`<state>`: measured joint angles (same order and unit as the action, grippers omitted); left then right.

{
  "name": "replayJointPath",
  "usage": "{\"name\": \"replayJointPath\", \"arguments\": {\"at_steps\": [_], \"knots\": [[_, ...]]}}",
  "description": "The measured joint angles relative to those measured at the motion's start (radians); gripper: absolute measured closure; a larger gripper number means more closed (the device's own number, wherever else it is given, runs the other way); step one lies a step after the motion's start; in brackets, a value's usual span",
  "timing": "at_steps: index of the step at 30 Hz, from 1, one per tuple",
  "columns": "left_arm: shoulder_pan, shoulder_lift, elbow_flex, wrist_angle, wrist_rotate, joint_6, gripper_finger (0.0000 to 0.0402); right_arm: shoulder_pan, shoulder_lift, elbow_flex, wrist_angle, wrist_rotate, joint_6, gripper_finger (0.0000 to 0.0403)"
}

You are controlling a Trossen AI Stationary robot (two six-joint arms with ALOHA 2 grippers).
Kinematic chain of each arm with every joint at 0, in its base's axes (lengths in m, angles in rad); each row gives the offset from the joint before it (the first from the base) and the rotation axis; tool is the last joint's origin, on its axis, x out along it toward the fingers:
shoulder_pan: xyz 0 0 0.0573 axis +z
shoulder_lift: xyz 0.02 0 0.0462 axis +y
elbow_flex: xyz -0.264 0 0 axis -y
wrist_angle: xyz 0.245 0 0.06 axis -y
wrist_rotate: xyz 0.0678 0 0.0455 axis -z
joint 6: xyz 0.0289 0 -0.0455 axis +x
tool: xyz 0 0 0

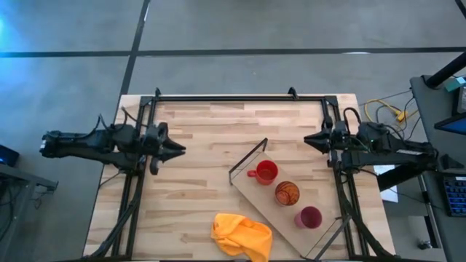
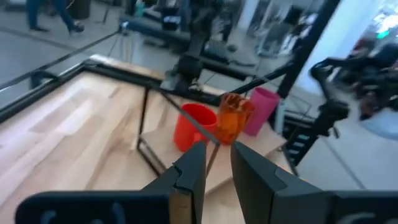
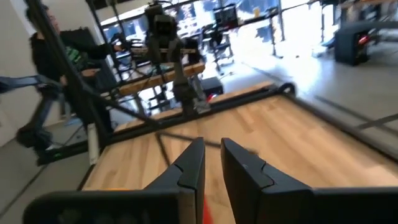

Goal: Stack small to large cups/mugs on shelf
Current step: Return to Home Position

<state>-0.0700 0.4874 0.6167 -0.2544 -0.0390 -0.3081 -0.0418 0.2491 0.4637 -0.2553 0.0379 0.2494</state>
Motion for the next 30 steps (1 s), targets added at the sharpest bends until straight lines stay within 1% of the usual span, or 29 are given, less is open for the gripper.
{"name": "replayJointPath", "arguments": {"at_steps": [3, 7, 13, 16, 18, 19, 24, 26, 30], "knots": [[0.0, -0.087, -0.118, 0.118, 0.004, -0.001, 0.034, 0.0, -0.02, -0.036, -0.001, -0.045, 0.04, 0.0355], [0.0, -0.201, -0.253, 0.231, 0.007, -0.07, 0.034, 0.0, -0.046, -0.073, -0.002, -0.053, 0.088, 0.0355], [0.0, -0.378, -0.371, 0.234, 0.008, -0.151, 0.0341, 0.0, -0.123, -0.116, 0.002, -0.056, 0.089, 0.0355], [0.0, -0.456, -0.398, 0.243, 0.008, -0.164, 0.0341, 0.0, -0.186, -0.139, 0.001, -0.089, 0.116, 0.0355], [0.001, -0.462, -0.412, 0.254, 0.008, -0.164, 0.0341, 0.0, -0.235, -0.153, -0.002, -0.098, 0.118, 0.0355], [0.001, -0.46, -0.418, 0.232, 0.008, -0.162, 0.0341, 0.0, -0.252, -0.162, -0.001, -0.097, 0.117, 0.0355], [0.001, -0.44, -0.431, 0.254, 0.01, -0.156, 0.0341, 0.0, -0.233, -0.181, 0.008, -0.097, 0.12, 0.0355], [0.001, -0.447, -0.443, 0.234, 0.01, -0.145, 0.0341, 0.0, -0.242, -0.204, -0.007, -0.097, 0.148, 0.0355], [0.001, -0.463, -0.468, 0.262, 0.006, -0.124, 0.0341, 0.0, -0.249, -0.23, 0.002, -0.097, 0.157, 0.0355]]}}
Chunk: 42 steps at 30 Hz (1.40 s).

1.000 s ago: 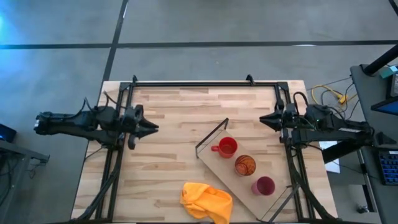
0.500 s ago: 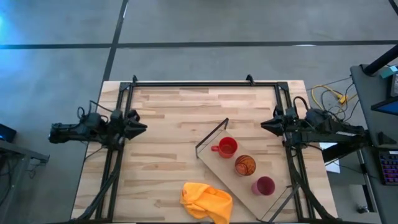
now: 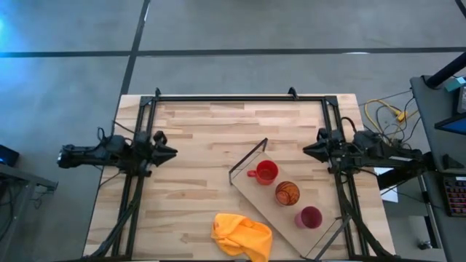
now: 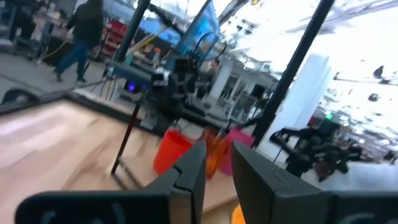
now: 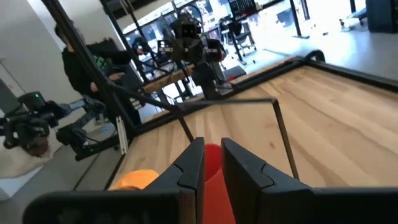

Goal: Stack small to large cups/mugs on shelf
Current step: Return to Home Position

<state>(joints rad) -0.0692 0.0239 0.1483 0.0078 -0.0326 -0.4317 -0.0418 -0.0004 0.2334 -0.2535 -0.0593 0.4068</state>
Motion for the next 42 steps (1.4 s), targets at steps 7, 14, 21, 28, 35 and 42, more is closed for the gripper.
{"name": "replayJointPath", "arguments": {"at_steps": [7, 14, 21, 28, 35, 42], "knots": [[0.0, 0.001, -0.097, 0.088, -0.001, -0.008, 0.0341, 0.0, 0.0, -0.024, 0.003, -0.002, 0.054, 0.0355], [0.0, 0.006, -0.14, 0.107, -0.003, -0.082, 0.0341, 0.0, 0.0, -0.051, -0.002, -0.001, 0.065, 0.0355], [0.0, 0.002, -0.14, 0.112, -0.003, -0.082, 0.0341, 0.0, 0.0, -0.061, -0.093, 0.0, 0.056, 0.0355], [0.0, 0.022, -0.141, 0.108, -0.003, -0.081, 0.0341, 0.0, 0.0, -0.061, -0.124, 0.006, 0.064, 0.0355], [0.0, 0.041, -0.142, 0.109, -0.004, -0.083, 0.0341, 0.0, 0.0, -0.104, -0.017, 0.054, 0.064, 0.0355], [0.0, 0.046, -0.142, 0.114, -0.005, -0.085, 0.034, 0.0, 0.015, -0.205, 0.206, 0.061, 0.064, 0.0355]]}}
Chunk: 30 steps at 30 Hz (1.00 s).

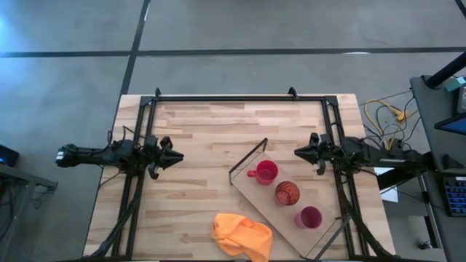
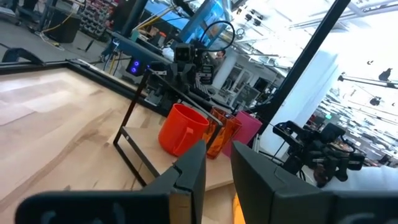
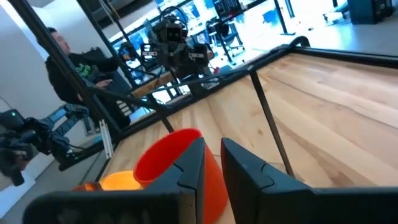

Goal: Stack small to large cups/mugs on shelf
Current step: Return to Home Position

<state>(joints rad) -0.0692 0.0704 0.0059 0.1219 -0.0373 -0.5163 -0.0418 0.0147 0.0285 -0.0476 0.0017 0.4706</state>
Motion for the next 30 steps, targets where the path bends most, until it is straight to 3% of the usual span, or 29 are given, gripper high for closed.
{"name": "replayJointPath", "arguments": {"at_steps": [14, 30], "knots": [[0.0, 0.001, -0.001, 0.002, -0.001, 0.0, 0.034, 0.0, 0.007, -0.003, 0.01, 0.0, -0.052, 0.0355], [0.0, -0.001, -0.002, 0.0, 0.0, 0.0, 0.034, 0.0, 0.008, -0.003, 0.01, -0.001, 0.023, 0.0355]]}}
